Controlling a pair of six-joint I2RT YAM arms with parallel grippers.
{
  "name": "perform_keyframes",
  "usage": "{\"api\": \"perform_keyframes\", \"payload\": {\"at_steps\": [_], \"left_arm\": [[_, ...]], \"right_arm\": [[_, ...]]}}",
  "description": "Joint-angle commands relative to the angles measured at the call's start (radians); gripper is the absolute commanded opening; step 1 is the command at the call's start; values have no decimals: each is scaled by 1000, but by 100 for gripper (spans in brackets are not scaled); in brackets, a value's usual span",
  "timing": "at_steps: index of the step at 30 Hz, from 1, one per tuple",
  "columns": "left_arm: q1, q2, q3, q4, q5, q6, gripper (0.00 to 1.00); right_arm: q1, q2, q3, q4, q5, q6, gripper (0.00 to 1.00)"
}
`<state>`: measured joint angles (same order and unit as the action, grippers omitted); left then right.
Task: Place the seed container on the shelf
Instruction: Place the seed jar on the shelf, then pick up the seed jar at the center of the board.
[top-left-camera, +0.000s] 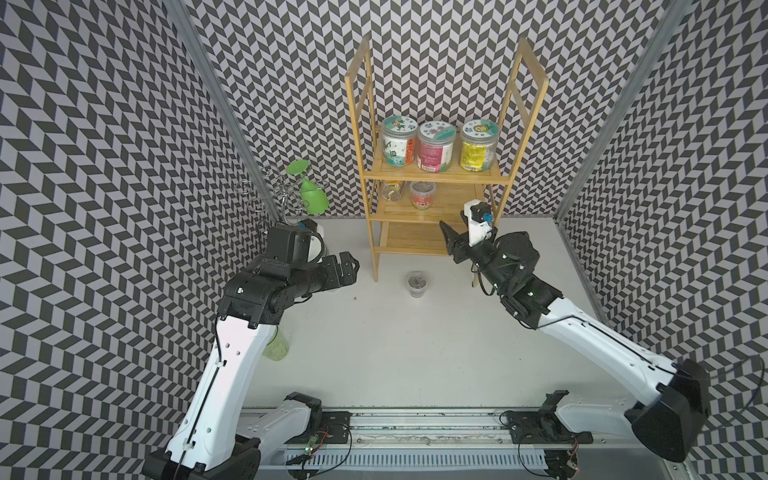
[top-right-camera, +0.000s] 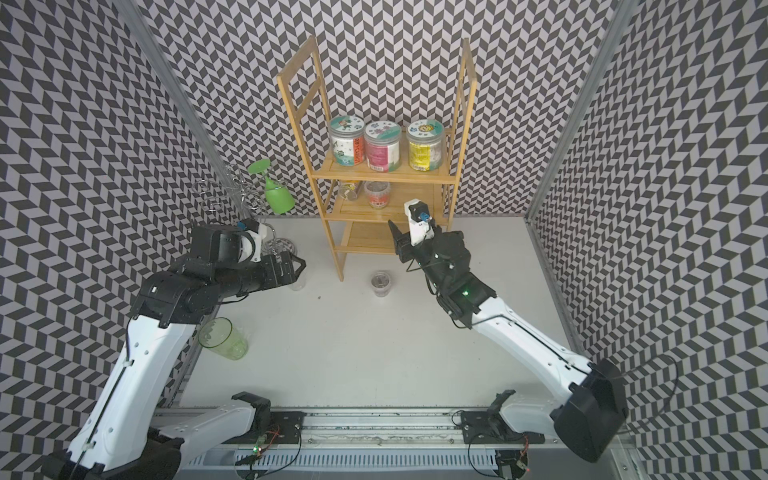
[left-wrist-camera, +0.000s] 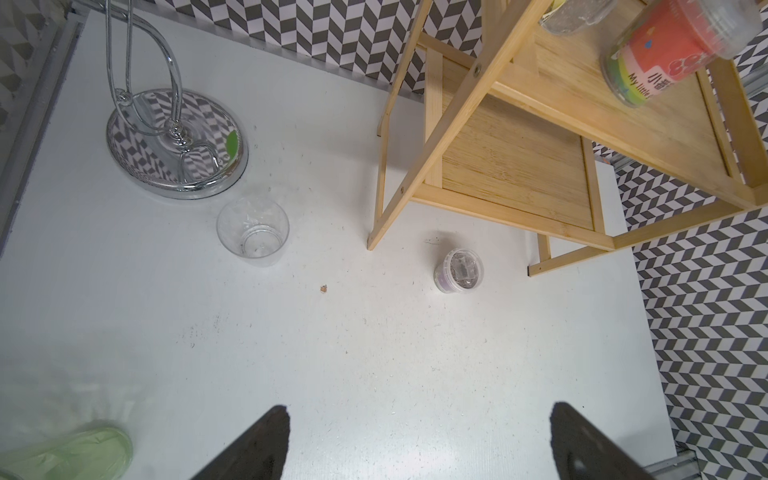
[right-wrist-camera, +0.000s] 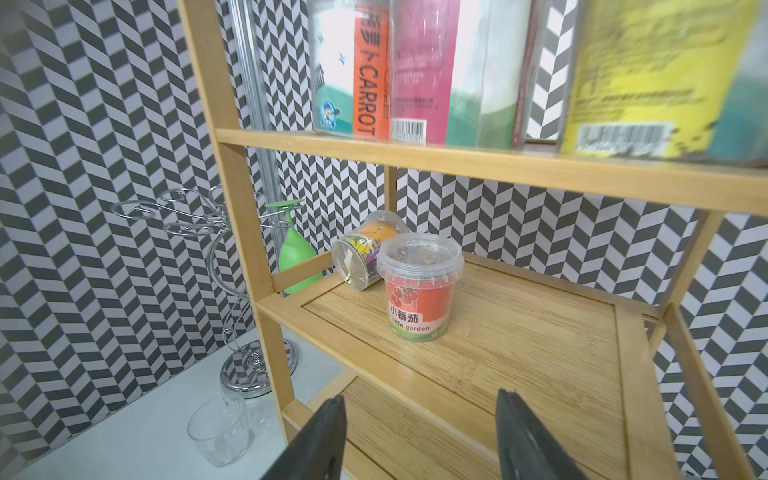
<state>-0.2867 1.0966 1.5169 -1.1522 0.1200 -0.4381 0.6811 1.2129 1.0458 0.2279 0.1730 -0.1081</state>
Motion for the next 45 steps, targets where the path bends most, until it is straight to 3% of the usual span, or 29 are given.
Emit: {"api": "perform_keyframes", "payload": {"at_steps": [1, 6, 14, 20, 34, 45], "left_arm": [[-18, 8, -2, 3, -30, 18, 95], [-83, 26, -64, -22, -56, -4, 93], [-343, 122, -132, 19, -120, -154, 92], [-490, 276, -115, 48, -172, -177, 96], [-503, 599, -80, 332, -179, -252, 99], [-491, 834, 70, 319, -293, -301, 100]], "right_arm": [[46, -129, -101, -20, 37, -30, 61], [140, -298, -209, -169, 100, 8, 62], [228, -508, -320, -376, 193, 198, 63], [232, -590, -330, -465, 250, 226, 64], [232, -714, -324, -580, 299, 255, 65], [231, -789, -320, -634, 329, 221, 67]]}}
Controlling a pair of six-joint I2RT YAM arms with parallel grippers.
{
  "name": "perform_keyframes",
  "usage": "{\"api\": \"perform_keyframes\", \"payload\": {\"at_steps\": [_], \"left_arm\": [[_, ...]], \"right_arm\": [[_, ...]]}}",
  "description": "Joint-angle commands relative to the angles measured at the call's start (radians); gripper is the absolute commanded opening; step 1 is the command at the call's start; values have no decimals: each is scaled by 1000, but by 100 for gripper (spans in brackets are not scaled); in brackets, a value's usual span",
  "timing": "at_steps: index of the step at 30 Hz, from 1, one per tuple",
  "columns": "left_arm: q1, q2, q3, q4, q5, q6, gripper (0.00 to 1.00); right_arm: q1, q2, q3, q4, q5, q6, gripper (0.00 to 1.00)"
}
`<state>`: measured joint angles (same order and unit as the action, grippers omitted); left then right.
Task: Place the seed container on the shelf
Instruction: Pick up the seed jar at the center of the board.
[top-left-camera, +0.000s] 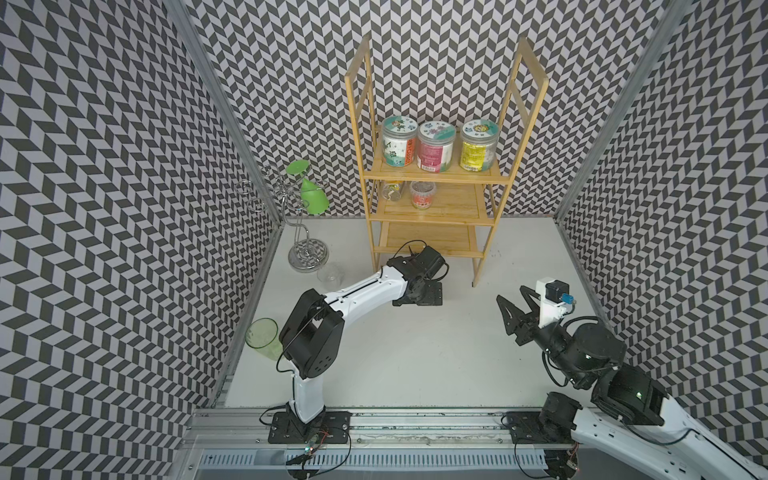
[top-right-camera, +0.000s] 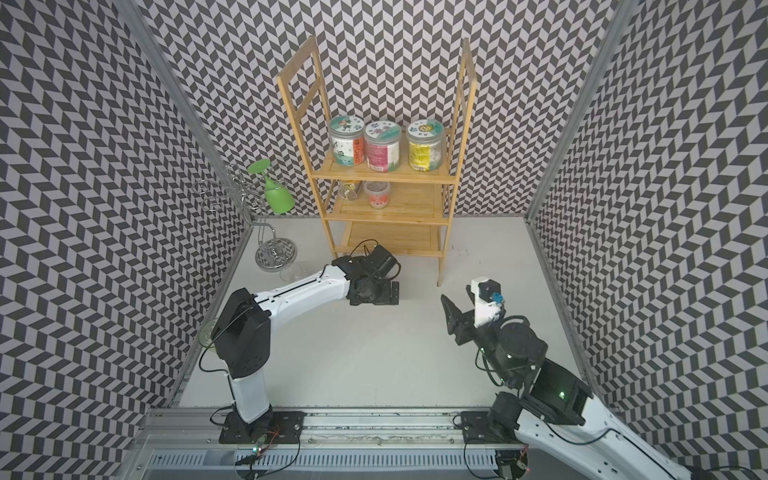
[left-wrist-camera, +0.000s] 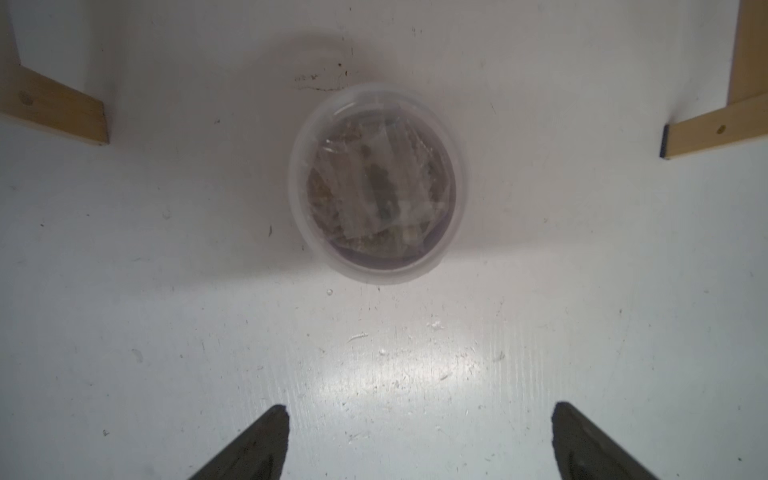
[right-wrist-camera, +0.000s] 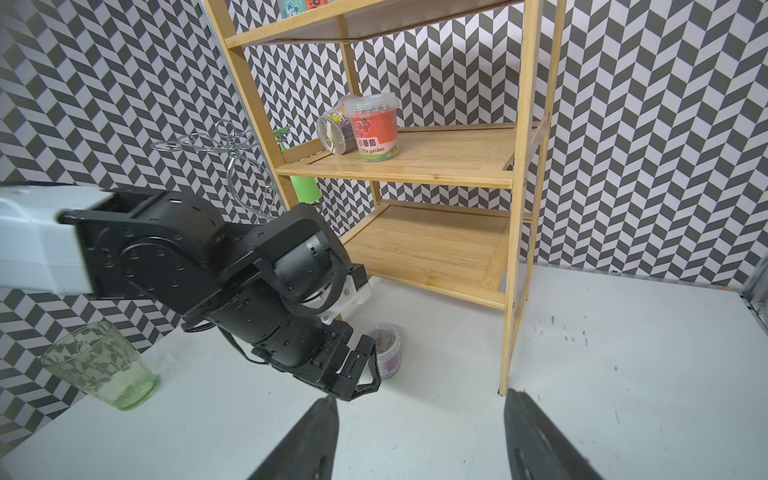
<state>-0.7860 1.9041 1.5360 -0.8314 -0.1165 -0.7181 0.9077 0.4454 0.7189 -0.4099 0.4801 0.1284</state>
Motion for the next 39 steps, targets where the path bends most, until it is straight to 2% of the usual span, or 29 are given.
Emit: {"api": "perform_keyframes", "payload": {"at_steps": [1, 8, 16, 25, 31, 39], "left_arm": [[12, 45, 67, -12, -70, -21, 100], [42, 114, 127, -37, -127, -8, 99], [56, 152, 158, 15, -148, 55, 99], [41, 144, 105, 99, -147, 61, 96], [34, 144, 93, 146, -188, 62, 93], [9, 65, -40, 292, -238, 66, 93]], "right_arm": [[5, -28, 5, 2, 25, -18, 67], [5, -54, -12, -1, 41, -12, 67], [5, -50, -10, 3, 40, -21, 68], [5, -44, -22, 19, 41, -25, 68], [5, -34, -22, 28, 31, -29, 68], [5, -26, -14, 18, 26, -34, 68]]}}
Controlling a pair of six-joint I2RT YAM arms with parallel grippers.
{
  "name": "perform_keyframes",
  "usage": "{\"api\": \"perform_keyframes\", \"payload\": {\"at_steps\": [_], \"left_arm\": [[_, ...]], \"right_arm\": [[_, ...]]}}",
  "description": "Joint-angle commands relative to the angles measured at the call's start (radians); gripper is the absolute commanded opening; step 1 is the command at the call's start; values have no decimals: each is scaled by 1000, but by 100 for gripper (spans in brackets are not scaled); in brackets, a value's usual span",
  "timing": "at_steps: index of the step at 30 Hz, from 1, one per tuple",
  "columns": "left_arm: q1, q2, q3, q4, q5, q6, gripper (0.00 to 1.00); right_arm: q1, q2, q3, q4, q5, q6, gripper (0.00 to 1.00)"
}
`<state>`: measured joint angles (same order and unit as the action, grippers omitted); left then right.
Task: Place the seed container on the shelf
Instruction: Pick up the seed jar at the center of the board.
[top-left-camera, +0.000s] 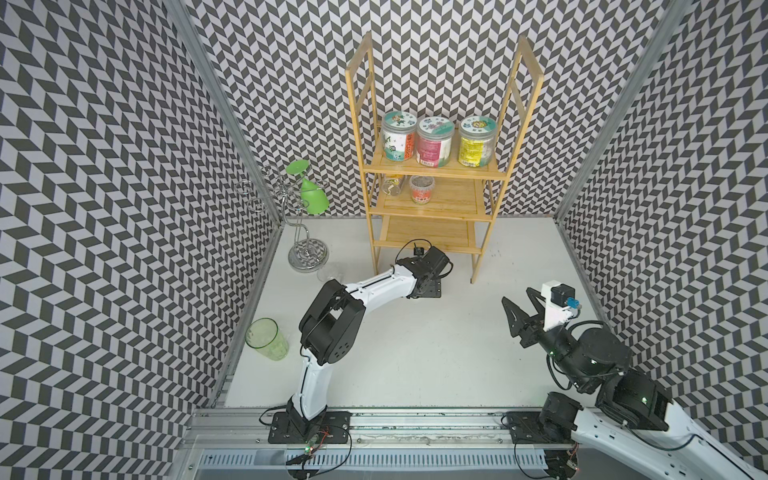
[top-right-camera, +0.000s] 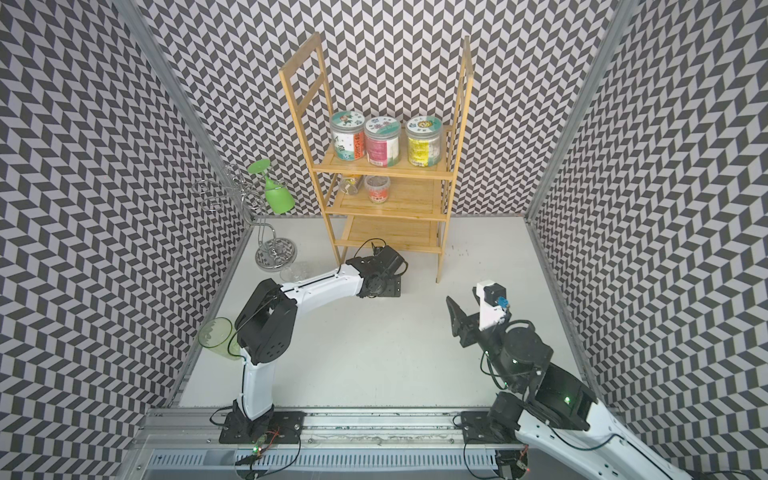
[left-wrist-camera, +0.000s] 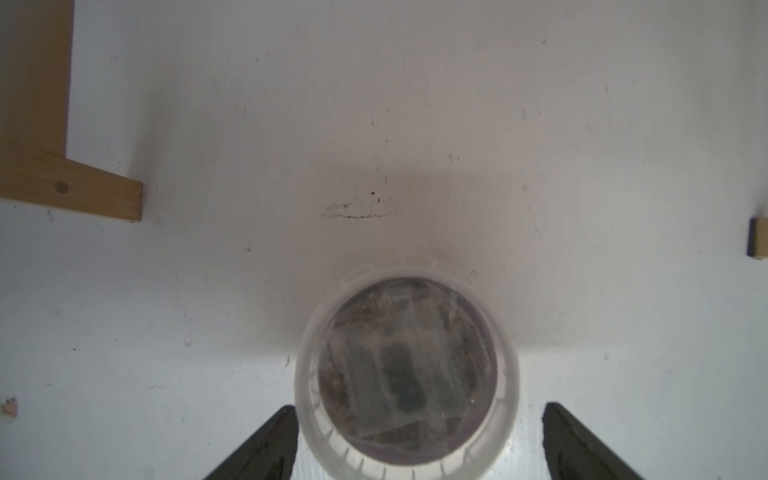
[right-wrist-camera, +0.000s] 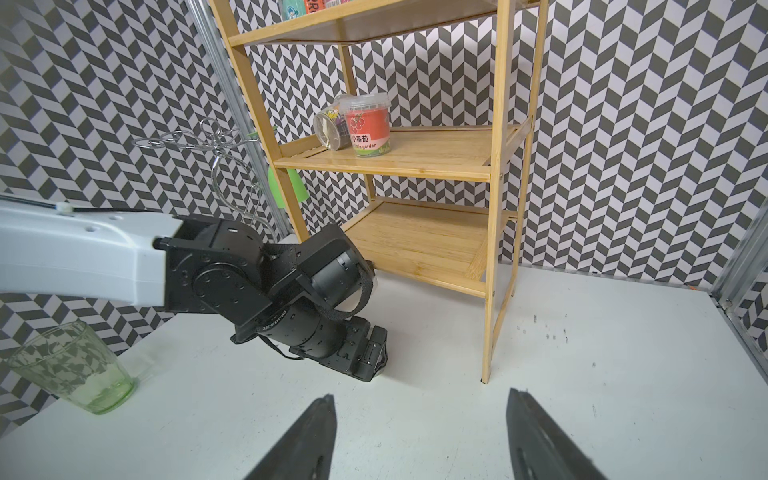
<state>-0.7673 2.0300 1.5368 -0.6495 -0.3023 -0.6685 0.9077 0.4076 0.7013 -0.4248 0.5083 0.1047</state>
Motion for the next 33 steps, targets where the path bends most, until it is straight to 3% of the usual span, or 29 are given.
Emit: {"api": "perform_keyframes", "payload": {"at_steps": [1, 6, 13, 33], "left_arm": [[-16, -73, -62, 129, -62, 18, 93], [-27, -145, -187, 260, -84, 28, 93], [-30, -143, -205, 336, -79, 59, 90], [-26, -37, -106, 216, -77, 60, 88]], "right_arm": [[5, 11, 4, 32, -2, -10, 68], [4, 17, 7, 37, -7, -10, 68], [5, 33, 12, 44, -18, -22, 68], [4, 41, 6, 57, -13, -31, 69]]}}
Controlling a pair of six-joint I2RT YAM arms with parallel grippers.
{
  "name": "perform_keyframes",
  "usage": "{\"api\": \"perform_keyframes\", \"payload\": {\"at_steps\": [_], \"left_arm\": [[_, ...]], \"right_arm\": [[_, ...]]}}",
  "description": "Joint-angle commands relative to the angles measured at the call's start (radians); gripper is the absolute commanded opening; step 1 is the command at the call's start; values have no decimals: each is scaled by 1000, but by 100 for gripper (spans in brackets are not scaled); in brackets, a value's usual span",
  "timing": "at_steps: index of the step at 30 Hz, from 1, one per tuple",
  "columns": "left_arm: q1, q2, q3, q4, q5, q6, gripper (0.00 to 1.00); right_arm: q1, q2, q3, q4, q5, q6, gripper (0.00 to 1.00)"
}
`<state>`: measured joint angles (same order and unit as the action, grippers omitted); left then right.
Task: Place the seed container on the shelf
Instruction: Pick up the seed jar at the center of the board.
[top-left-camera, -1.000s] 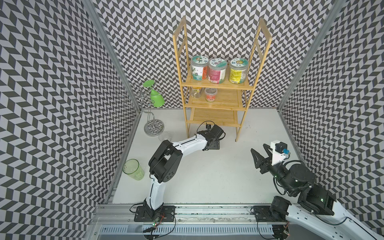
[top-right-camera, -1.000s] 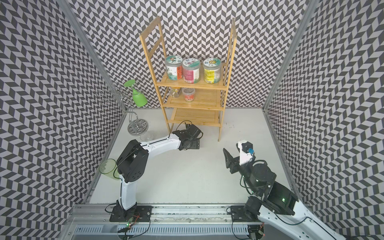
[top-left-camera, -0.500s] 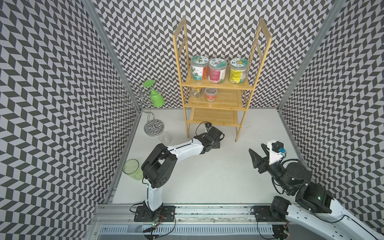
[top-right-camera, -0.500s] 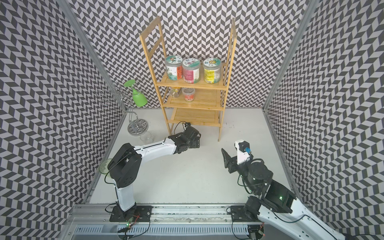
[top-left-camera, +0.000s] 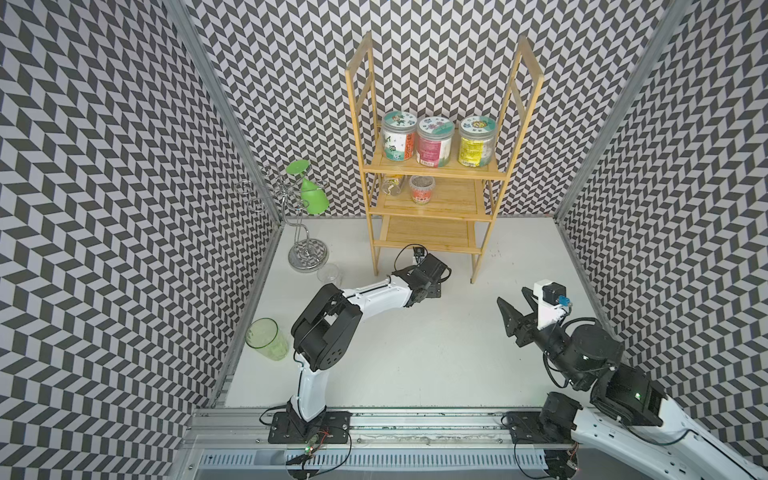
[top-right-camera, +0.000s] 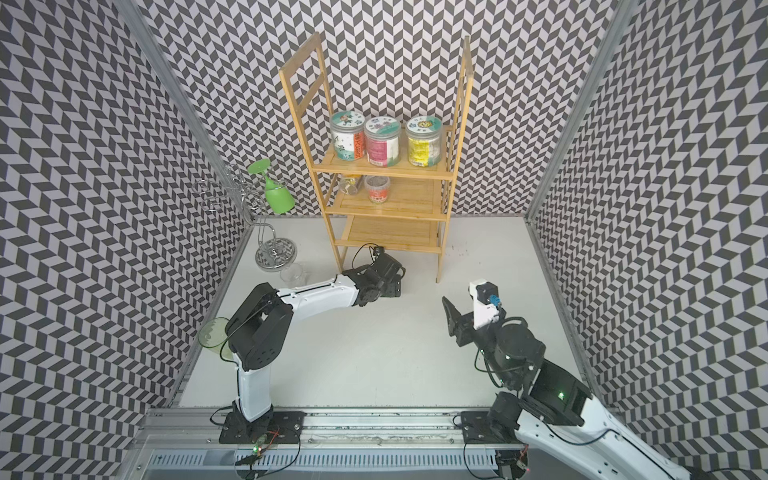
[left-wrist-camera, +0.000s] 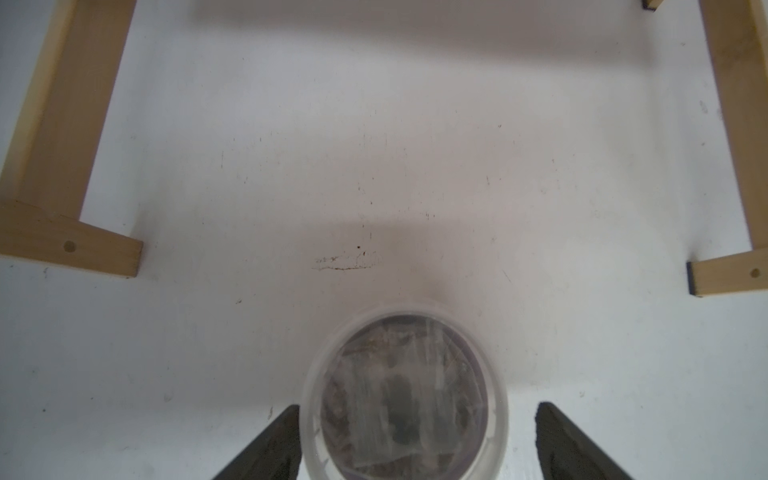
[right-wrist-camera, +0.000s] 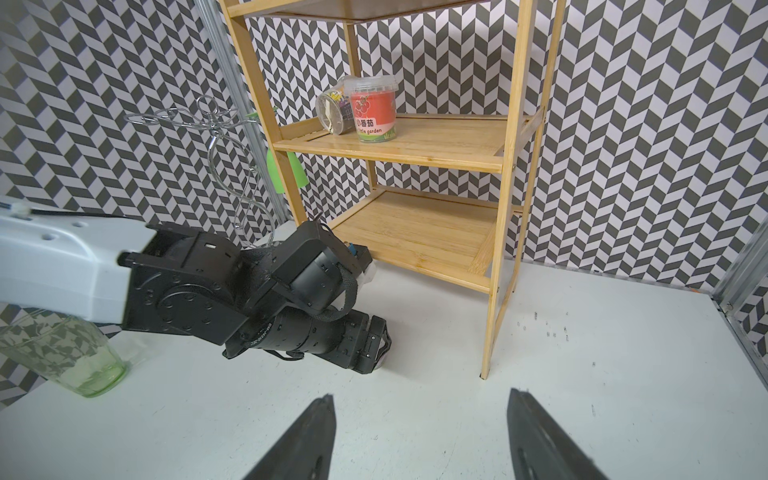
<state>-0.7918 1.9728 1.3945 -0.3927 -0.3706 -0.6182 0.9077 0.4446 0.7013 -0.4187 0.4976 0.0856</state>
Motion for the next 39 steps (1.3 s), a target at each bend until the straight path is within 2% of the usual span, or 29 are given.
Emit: {"api": "perform_keyframes", "payload": {"at_steps": [1, 15, 24, 30, 39], "left_arm": [[-1, 21, 38, -42, -9, 9, 88], [2, 11, 34, -56, -16, 27, 76], [2, -60, 37, -92, -9, 54, 69], [3, -156, 52, -186, 51, 69, 69], [13, -409, 78, -365, 205, 175, 70]], "right_arm": [[5, 5, 6, 52, -2, -13, 69], [5, 6, 5, 63, 1, -18, 69], [5, 9, 9, 72, -15, -43, 69], [4, 13, 9, 110, -69, -119, 69], [5, 4, -27, 193, -234, -251, 75]]}}
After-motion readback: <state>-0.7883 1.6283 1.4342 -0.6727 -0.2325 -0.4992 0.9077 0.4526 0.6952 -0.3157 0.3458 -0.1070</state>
